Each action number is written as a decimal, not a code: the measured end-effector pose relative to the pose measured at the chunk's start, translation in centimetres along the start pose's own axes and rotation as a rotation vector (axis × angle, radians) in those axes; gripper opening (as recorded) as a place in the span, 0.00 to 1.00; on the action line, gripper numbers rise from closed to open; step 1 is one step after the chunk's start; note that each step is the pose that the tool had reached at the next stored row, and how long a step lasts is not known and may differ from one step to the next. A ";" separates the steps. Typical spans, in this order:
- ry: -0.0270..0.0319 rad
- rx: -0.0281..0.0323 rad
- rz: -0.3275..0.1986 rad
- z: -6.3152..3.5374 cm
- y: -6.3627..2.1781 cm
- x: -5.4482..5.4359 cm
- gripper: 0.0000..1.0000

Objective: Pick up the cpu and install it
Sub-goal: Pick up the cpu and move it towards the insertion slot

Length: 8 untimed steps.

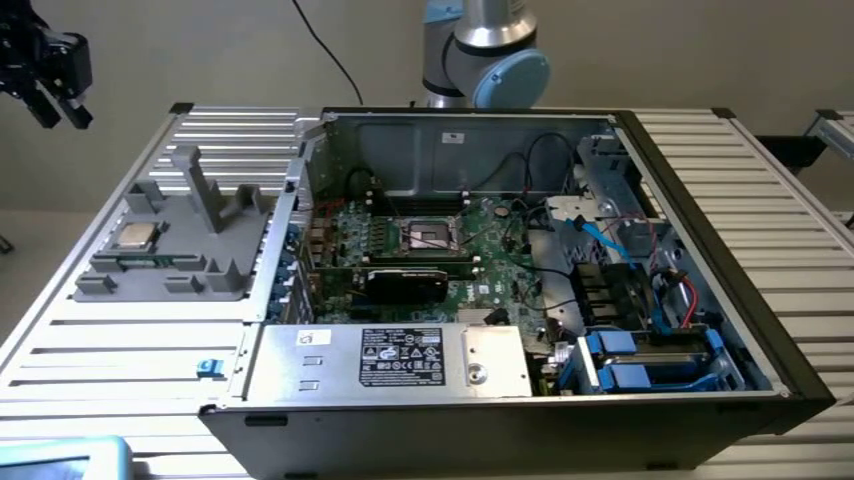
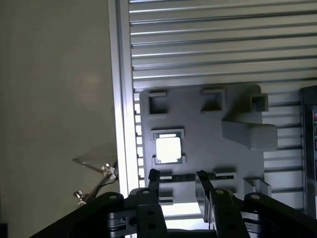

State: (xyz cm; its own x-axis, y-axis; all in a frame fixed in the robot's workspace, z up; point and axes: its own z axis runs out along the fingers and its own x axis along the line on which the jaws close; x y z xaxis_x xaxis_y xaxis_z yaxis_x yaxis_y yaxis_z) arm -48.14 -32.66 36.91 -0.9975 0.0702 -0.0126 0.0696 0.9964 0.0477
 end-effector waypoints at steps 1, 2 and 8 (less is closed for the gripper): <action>0.0000 0.0000 0.000 0.00 0.00 0.0 0.42; 0.0000 0.0000 0.000 0.00 0.00 0.0 0.42; 0.0000 0.0000 0.000 0.00 0.00 0.0 0.61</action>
State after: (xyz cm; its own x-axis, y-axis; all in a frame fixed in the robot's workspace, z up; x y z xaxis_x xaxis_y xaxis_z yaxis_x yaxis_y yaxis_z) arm -48.14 -32.66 36.91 -0.9975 0.0702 -0.0125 0.0695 0.9964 0.0477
